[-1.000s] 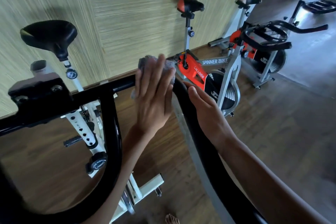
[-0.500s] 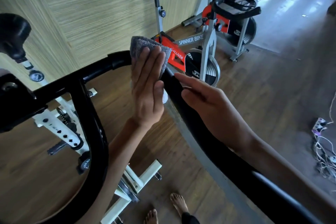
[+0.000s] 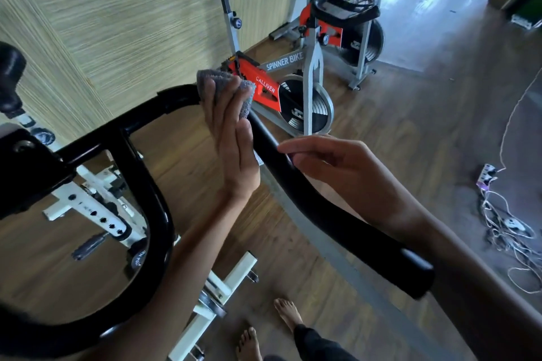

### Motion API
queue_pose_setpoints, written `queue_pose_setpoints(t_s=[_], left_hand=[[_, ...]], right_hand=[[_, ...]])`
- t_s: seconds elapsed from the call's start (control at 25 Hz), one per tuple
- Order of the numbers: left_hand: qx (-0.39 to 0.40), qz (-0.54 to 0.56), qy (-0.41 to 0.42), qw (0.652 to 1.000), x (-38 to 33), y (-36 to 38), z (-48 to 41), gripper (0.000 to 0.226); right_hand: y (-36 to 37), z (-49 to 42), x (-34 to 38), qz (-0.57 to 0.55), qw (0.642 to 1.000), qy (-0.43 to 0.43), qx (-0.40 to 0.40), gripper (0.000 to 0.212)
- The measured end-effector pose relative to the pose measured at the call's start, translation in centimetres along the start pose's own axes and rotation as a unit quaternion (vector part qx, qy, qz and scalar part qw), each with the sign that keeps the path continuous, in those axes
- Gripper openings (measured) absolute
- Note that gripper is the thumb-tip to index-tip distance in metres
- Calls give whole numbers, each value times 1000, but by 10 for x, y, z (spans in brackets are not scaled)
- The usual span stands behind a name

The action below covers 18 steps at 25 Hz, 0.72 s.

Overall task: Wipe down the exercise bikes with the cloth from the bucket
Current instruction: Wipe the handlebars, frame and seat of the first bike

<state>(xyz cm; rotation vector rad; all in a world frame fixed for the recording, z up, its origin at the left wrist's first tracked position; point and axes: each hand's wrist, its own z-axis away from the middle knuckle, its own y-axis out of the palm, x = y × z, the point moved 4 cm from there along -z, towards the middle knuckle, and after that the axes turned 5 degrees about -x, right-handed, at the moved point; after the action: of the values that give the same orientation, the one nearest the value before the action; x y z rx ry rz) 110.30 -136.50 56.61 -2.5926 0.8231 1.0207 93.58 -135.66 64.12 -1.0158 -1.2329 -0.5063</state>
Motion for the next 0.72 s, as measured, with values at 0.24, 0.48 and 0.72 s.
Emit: queue_pose_setpoints(t_s=[0.24, 0.48, 0.72], left_hand=[[40, 53, -62, 996, -35, -4, 33, 68], [103, 20, -84, 991, -81, -12, 68, 86], [180, -16, -21, 983, -113, -20, 94, 81]], right_hand=[[-13, 40, 10, -87, 995, 47, -13, 21], [-22, 80, 23, -170, 980, 68, -80, 21], [-22, 97, 27, -3, 976, 6, -218, 21]])
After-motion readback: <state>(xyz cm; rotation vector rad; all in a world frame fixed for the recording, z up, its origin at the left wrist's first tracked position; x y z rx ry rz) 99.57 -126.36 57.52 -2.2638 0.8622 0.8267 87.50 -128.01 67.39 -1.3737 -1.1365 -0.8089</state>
